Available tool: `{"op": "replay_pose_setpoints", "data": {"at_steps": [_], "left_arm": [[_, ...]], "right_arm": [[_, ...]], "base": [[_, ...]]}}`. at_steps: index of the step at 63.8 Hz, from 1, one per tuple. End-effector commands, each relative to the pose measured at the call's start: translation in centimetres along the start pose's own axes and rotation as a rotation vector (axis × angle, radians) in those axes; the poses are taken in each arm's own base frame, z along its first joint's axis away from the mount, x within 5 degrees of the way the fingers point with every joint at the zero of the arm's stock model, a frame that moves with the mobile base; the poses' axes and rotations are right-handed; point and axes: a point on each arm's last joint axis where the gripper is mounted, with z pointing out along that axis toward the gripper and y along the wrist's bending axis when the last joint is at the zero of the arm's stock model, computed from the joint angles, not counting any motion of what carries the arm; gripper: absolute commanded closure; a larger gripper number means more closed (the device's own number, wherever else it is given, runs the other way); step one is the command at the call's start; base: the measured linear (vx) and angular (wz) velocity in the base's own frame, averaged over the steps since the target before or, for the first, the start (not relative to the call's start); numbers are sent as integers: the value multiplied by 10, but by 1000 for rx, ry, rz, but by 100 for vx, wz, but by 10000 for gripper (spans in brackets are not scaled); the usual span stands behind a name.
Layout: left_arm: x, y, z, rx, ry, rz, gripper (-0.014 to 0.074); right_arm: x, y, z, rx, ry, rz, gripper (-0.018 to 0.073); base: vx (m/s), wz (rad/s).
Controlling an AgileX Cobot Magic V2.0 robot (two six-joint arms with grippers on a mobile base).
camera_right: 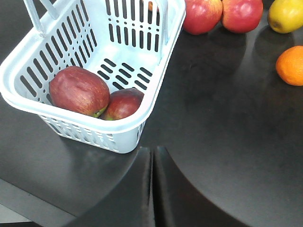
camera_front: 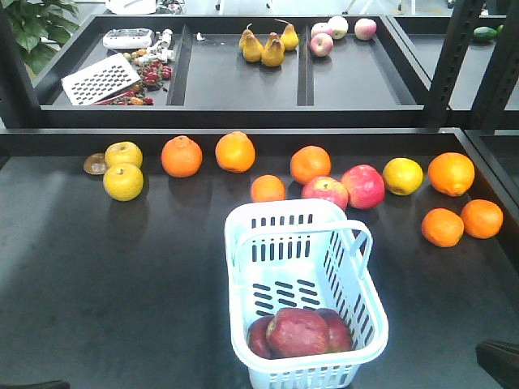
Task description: Pick three apples into basket with both arms
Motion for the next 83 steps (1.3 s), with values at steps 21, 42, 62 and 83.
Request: {"op": "replay_pose_setpoints", "data": {"at_steps": [21, 42, 62, 83], "left_arm": [[30, 11, -11, 24, -395, 41, 603], [26, 20, -34, -148, -674, 104, 603], [20, 31, -45, -384, -794, 77, 603], [20, 33, -45, -414, -788, 56, 603]], "right_arm": [[-12, -2, -5, 16, -79, -1, 566], [-12, -2, -5, 15, -79, -1, 566], [-12, -2, -5, 15, -77, -1, 566], [-12, -2, -5, 15, -77, -1, 566]], "base": [[0, 0], [0, 0], [0, 0], [0, 0]]}}
